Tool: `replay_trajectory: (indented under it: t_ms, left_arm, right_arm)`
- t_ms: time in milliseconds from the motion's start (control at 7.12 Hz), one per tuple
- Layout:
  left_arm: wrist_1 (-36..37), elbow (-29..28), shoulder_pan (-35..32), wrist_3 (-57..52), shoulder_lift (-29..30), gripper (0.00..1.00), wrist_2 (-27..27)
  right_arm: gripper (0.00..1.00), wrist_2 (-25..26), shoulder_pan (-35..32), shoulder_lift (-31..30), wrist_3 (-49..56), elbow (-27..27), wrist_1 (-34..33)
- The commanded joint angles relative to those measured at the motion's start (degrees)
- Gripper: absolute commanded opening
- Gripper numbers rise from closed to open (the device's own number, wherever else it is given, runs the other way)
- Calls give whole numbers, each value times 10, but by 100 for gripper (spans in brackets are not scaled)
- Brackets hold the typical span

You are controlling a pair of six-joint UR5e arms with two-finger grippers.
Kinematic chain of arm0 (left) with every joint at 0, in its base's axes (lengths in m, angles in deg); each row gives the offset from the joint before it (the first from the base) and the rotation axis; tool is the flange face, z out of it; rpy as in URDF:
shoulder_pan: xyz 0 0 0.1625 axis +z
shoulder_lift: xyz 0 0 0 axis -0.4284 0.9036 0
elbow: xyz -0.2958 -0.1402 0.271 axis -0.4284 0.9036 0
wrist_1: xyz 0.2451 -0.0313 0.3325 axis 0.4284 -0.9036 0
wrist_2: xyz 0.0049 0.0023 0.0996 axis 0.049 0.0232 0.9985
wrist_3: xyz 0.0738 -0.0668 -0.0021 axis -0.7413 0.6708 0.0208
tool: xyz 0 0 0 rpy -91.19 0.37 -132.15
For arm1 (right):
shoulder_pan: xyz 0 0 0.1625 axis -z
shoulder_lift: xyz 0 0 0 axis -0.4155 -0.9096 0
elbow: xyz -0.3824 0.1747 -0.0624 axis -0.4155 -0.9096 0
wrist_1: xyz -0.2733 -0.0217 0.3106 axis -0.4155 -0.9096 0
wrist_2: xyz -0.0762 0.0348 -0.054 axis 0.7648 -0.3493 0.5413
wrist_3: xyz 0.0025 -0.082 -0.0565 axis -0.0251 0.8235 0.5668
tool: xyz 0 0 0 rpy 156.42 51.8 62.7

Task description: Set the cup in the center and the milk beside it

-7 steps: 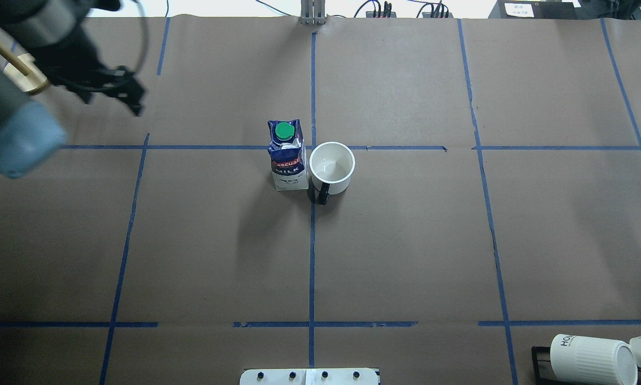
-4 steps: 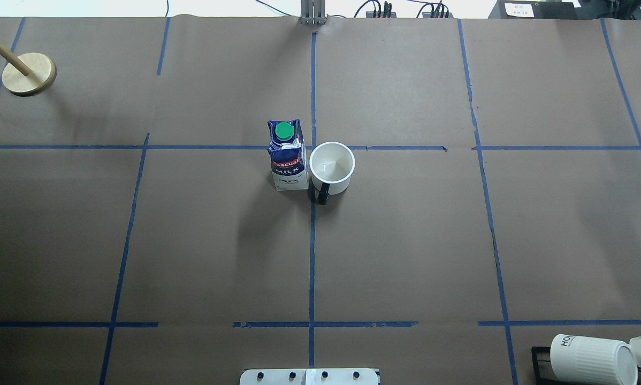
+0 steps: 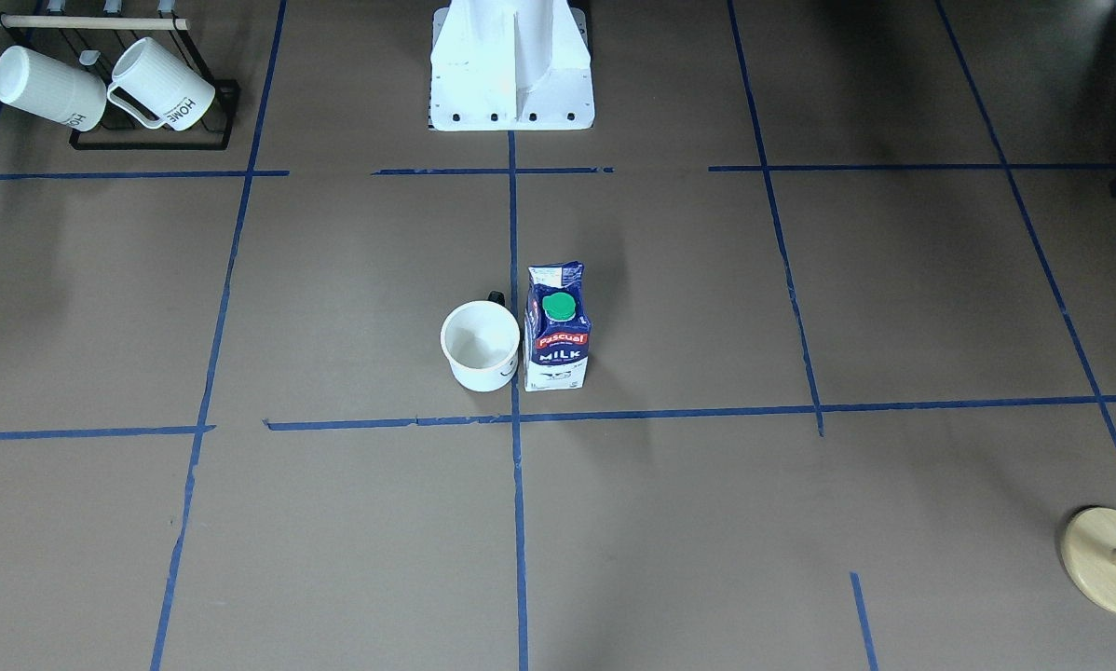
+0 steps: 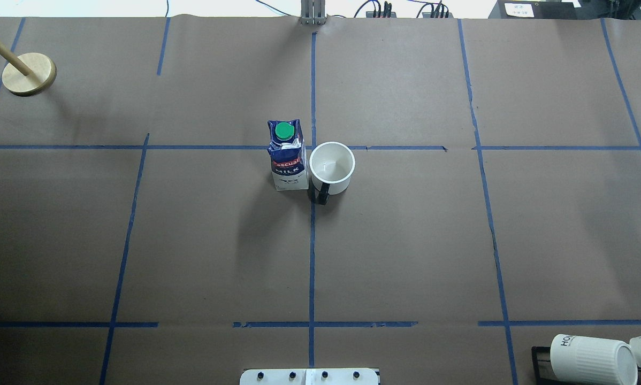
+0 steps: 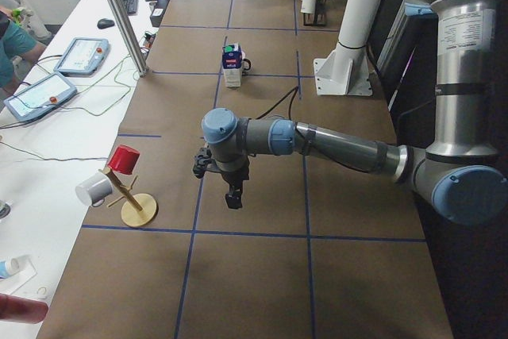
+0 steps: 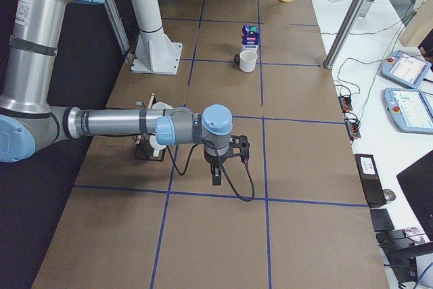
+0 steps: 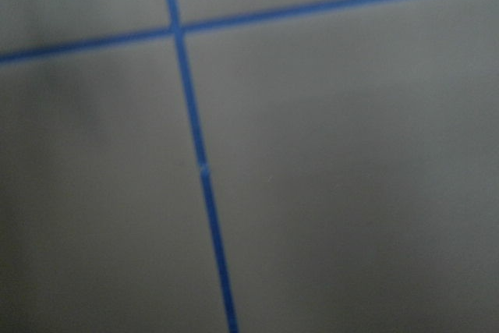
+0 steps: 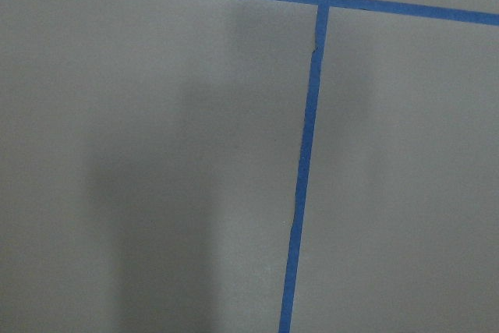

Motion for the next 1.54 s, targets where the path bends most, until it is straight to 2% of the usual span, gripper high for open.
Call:
replay_trajectory:
  t_ms: [0,140,1404]
  left_arm:
    - [-61,-4,-24,-6,-59,100,-4]
    - [-85,-4,-25,-6,-79,100,-5]
    - [-88,7,-24,-5,-73,100,-1]
  right_arm:
    - [100,0,0,-1,0,1,0]
    - [100,0,0,-1,0,0,0]
    - [100,-2,0,-2,0,2,0]
